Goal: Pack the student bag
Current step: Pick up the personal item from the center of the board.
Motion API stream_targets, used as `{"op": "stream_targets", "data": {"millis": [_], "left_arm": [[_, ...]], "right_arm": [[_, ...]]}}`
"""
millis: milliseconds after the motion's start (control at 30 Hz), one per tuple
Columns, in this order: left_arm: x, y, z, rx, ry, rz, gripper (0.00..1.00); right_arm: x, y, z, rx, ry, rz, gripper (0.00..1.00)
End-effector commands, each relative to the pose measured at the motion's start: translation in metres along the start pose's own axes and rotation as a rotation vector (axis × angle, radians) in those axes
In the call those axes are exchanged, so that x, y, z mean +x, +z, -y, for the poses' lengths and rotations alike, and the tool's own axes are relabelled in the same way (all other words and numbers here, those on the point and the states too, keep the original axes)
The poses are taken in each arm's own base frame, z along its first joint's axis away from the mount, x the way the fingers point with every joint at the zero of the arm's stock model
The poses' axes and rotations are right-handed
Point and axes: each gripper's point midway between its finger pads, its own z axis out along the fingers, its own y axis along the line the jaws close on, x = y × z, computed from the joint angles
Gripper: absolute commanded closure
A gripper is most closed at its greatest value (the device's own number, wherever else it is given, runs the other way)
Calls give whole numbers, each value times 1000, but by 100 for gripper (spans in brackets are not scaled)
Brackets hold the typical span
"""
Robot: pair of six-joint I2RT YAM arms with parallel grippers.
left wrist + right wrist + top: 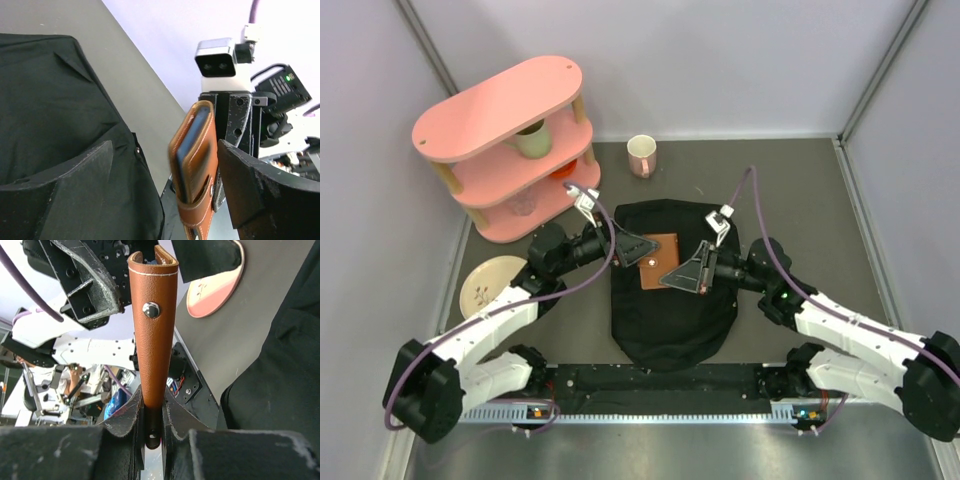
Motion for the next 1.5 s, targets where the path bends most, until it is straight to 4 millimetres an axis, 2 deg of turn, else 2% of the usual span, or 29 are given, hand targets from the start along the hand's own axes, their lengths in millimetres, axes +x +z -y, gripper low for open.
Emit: {"op": "stream_targets", "data": {"millis": [0, 167, 200, 267, 300, 333, 367, 400, 433, 500, 533, 567, 600, 633, 667, 700, 733, 767, 800, 833, 867, 900, 933, 1067, 1200, 1333, 1367, 1433, 1467], "left_arm": [[-16, 4, 47, 213, 79, -21, 17], [-12, 1, 43, 209, 63, -22, 44], [-11, 0, 43, 212, 64, -29, 54], [-7, -1, 42, 214, 59, -39, 68], [-6, -1, 41, 210, 54, -41, 85], [-7, -2, 40, 207, 52, -34, 93], [-6, -2, 39, 200, 46, -31, 100], [-7, -2, 37, 192, 43, -23, 100], [-13, -1, 35, 169, 39, 13, 100], [-16, -2, 23, 112, 7, 57, 100], [-31, -4, 12, 28, -21, 151, 100], [-32, -8, -3, -42, -90, 198, 100], [-33, -13, -15, -99, -139, 242, 100], [-41, -20, -17, -112, -163, 312, 100], [-42, -27, -35, -166, -219, 387, 100], [-46, -31, -33, -144, -218, 427, 100], [-51, -35, -29, -121, -223, 465, 100], [-53, -36, -29, -120, -254, 478, 100], [-54, -36, -25, -107, -252, 475, 100], [-55, -35, -22, -103, -251, 469, 100], [-56, -34, -21, -99, -257, 464, 100], [-56, -33, -18, -89, -260, 462, 100], [-56, -31, -18, -82, -268, 464, 100], [-56, -26, -17, -54, -291, 460, 100], [-49, -19, -17, -33, -311, 435, 100], [-48, -17, -18, -40, -304, 434, 100], [-49, -17, -17, -36, -296, 433, 100], [-51, -15, -14, -34, -280, 425, 100], [-51, -14, -14, -34, -280, 422, 100]], "right_arm": [[-15, 2, -35, -103, -105, -10, 100], [-15, 2, -30, -78, -122, -11, 100], [-13, 2, -25, -57, -117, -22, 100], [-15, 3, -24, -41, -138, -25, 100], [-15, 4, -24, -36, -142, -29, 97], [-14, 4, -21, -21, -146, -40, 93], [-20, 6, -20, 2, -147, -21, 85], [-24, 5, -16, 31, -143, -2, 66], [-25, 4, -9, 74, -128, 8, 55], [-37, -2, 0, 150, -97, 95, 19], [-41, -5, 5, 182, -78, 131, 10], [-47, -15, 20, 256, -45, 211, 1], [-49, -19, 24, 269, -16, 251, 1], [-43, -24, 39, 296, 5, 265, 1], [-47, -27, 42, 306, 21, 309, 1], [-47, -30, 40, 293, 58, 331, 1], [-40, -32, 48, 296, 82, 330, 1], [-41, -31, 43, 259, 89, 342, 1], [-41, -29, 39, 225, 128, 349, 1], [-34, -29, 46, 218, 153, 345, 1], [-33, -28, 44, 197, 167, 344, 1], [-38, -26, 37, 150, 181, 365, 1], [-35, -24, 40, 149, 190, 357, 1], [-43, -12, 27, 89, 198, 353, 1], [-57, 2, 3, -5, 176, 365, 1], [-60, 16, -2, -17, 185, 344, 1], [-59, 21, 4, -4, 198, 334, 1], [-61, 28, 2, -15, 212, 326, 2], [-61, 33, 6, -10, 228, 316, 5]]}}
